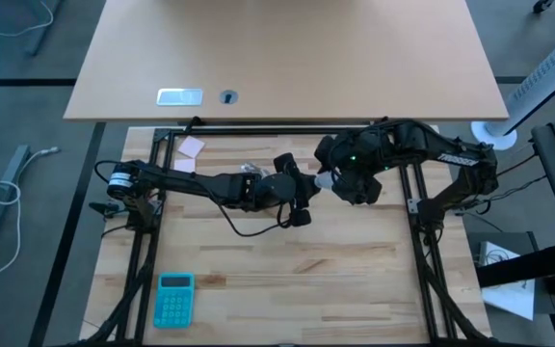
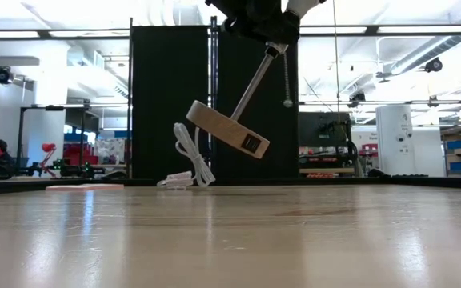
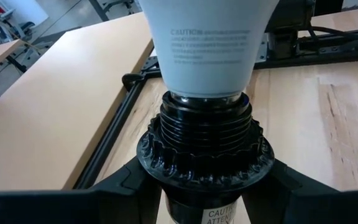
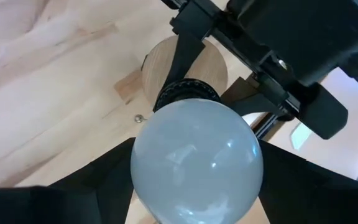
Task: Screw lightbulb
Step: Remove the light bulb from the lamp
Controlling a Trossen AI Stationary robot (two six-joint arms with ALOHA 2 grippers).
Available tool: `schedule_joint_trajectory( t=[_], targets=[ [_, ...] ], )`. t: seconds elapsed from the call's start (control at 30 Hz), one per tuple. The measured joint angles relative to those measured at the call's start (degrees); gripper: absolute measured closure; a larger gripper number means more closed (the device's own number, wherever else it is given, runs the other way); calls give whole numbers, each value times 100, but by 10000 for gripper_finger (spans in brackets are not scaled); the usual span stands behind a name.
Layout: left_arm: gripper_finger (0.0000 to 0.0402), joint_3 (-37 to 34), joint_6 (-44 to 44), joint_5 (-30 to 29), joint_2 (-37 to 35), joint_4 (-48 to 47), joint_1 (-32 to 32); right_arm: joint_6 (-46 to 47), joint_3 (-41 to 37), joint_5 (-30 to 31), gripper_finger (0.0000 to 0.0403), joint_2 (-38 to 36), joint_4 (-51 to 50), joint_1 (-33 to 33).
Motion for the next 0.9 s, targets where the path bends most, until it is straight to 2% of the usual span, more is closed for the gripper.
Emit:
schedule_joint_trajectory(
  t=[0.1,0.3,0.5,0.9],
  targets=[
    [238,1,8,-3,0,-11,0,55,0,-26,133,0,3,0],
    [238,2,52,33,0,-101,-11,1266,-1,-411,112,4,54,-4],
    [238,4,-39,37,0,-58,-7,1203,-2,-428,94,4,85,-20],
    [238,4,-129,4,2,-55,-4,1384,-2,-385,92,-1,84,-15]
  ],
)
